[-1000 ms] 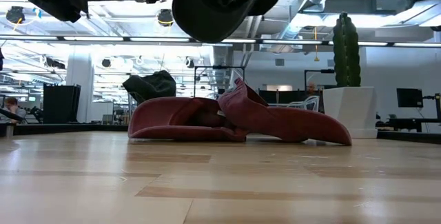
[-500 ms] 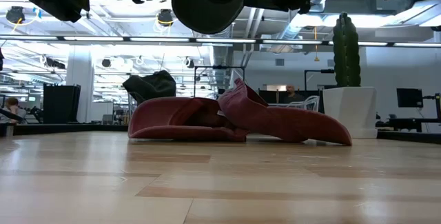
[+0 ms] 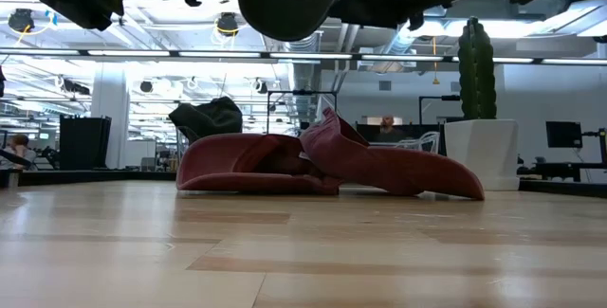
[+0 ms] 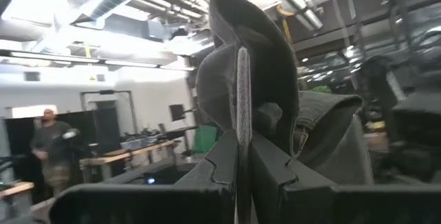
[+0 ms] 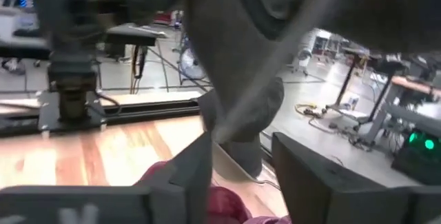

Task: Pick & Place hat
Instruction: Put the black cap into the left transparent bin

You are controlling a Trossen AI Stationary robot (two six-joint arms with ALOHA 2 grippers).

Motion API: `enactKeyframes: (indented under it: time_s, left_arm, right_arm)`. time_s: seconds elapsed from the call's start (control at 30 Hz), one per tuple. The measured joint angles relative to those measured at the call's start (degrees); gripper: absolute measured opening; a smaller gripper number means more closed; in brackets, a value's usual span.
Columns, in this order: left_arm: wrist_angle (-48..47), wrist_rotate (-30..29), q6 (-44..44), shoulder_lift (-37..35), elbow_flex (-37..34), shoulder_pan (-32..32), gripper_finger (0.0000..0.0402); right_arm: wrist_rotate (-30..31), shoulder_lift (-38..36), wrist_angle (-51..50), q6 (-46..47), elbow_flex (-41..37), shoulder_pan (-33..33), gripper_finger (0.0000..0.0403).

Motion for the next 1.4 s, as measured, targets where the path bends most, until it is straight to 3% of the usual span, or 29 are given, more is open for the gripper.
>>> enactKeyframes:
  time_s: [0.17, 0.23, 0.33, 0.47, 0.63, 0.83, 1.07, 1.4]
  left_arm:
    - [-0.3, 0.9, -1.1, 0.0, 0.0, 0.0, 0.0021]
    - [-0.9, 1.0, -2.2, 0.0, 0.0, 0.0, 0.0021]
    - [-1.3, 1.4, -4.1, 0.2, 0.0, 0.0, 0.0021]
    - [-1.5, 3.5, -8.5, 2.3, 0.0, 0.0, 0.0021]
    - [-1.3, 3.4, -9.5, 5.1, 0.0, 0.4, 0.0021]
    - [-0.2, 4.5, -9.8, 5.2, 0.0, 1.3, 0.0022]
    - [-0.8, 8.4, -7.7, 5.3, 0.1, 1.4, 0.0045]
    - [-1.4, 5.5, 1.1, 0.2, 0.1, 1.4, 0.0103]
  right_arm:
    - [-0.6, 0.0, -0.1, 4.5, 0.0, -2.0, 0.0199]
    - [-3.6, 0.0, -0.1, 5.5, 0.0, -2.5, 0.021]
    - [-10.3, 0.0, 0.6, 6.8, 0.0, -3.2, 0.0218]
    - [-11.5, 0.0, 0.7, 7.5, 0.0, -4.1, 0.0214]
    - [-12.0, 0.0, -0.1, 8.6, 0.0, -4.8, 0.0171]
    - [-11.2, 0.0, -2.0, 6.5, 0.0, -4.6, 0.0021]
    - [-12.9, -0.1, -3.9, 6.8, 0.1, -5.4, 0.0006]
    - [-11.7, 0.0, -5.1, 6.4, 0.1, -5.3, 0.0006]
